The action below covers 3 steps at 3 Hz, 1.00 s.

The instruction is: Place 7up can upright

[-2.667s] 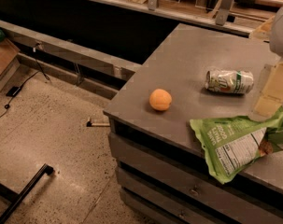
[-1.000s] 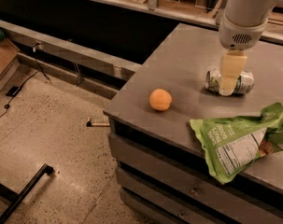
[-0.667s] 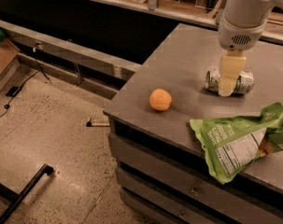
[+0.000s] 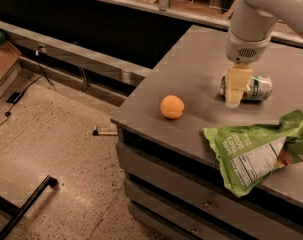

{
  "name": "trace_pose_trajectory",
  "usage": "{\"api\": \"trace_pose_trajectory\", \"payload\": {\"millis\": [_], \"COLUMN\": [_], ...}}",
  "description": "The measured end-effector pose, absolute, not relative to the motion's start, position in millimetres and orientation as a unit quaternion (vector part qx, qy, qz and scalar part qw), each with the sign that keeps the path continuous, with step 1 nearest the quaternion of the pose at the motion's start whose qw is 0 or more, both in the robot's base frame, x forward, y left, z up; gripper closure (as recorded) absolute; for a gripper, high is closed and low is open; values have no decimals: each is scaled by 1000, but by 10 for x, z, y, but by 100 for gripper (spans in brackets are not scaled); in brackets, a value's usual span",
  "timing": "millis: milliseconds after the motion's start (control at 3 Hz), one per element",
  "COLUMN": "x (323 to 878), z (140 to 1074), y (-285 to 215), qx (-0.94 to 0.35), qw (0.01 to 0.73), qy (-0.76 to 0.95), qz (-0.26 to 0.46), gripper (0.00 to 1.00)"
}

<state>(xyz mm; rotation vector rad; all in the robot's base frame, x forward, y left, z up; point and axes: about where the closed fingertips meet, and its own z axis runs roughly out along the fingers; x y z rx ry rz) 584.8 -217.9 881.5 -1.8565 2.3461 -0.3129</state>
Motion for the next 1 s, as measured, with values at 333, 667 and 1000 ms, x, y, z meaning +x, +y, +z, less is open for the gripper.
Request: {"api": "trace_pose_trajectory", "payload": {"millis": [333,667,1000], "x": [5918,5963,5965], "z": [8598,8371,8307], "y": [-2230,-2311,-2333], "qx": [-613,-607,-606], "qw": [65,61,67], "qy": [783,789,790], "qz": [-87,-73,-64], "gripper": [0,4,26]}}
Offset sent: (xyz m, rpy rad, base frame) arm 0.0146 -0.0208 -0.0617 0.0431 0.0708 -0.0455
